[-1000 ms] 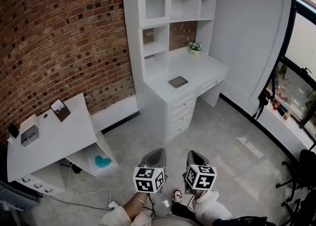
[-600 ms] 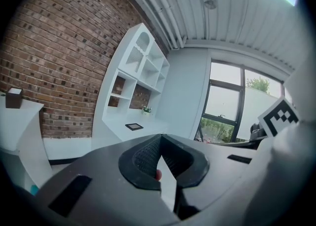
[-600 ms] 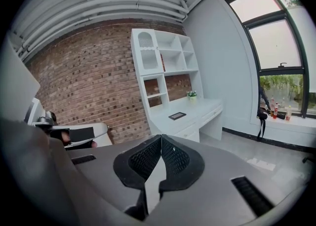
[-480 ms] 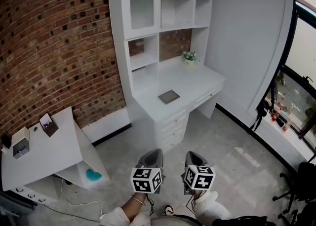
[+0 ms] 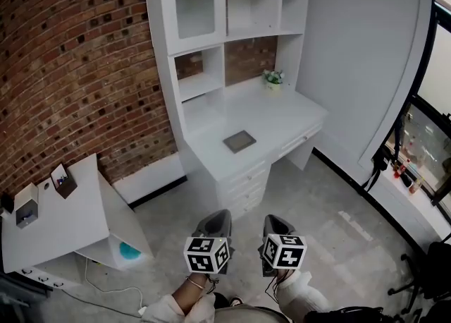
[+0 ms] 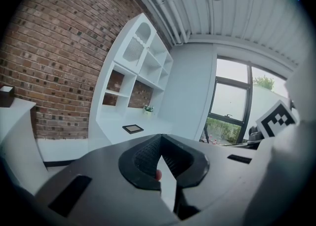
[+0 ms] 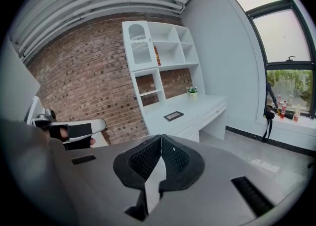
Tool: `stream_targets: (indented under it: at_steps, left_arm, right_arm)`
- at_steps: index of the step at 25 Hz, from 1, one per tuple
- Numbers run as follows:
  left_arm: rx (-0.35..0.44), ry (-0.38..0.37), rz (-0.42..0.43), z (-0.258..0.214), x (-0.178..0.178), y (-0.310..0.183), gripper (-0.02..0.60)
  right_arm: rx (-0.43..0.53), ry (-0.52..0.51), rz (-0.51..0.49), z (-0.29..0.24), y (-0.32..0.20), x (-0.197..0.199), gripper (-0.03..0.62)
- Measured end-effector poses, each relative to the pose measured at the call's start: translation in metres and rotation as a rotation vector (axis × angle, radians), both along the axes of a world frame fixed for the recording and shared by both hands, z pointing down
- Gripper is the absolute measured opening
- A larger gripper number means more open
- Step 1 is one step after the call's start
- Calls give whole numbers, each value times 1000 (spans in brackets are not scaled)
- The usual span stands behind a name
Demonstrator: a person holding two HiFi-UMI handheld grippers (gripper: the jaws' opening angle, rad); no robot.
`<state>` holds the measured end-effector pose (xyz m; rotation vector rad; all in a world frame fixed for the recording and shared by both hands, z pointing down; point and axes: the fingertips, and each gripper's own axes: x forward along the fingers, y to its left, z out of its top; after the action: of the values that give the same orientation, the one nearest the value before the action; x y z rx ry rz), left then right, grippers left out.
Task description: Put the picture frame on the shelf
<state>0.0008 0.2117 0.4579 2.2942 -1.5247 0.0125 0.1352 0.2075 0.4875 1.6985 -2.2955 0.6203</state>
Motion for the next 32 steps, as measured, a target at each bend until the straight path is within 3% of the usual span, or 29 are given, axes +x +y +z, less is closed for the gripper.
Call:
stream_targets:
  at_steps: [11, 21, 32]
  left_arm:
    - [-42, -6, 10, 31, -6, -46, 6]
    - [1, 54, 65, 20, 3, -164, 6]
    - [-5, 81, 88, 12, -13, -298, 6]
  right_arm:
    - [-66, -14, 12, 38, -40, 1, 25]
    - [-48, 22, 37, 30, -144, 3, 25]
    - [-44, 41, 50, 16, -269, -16, 25]
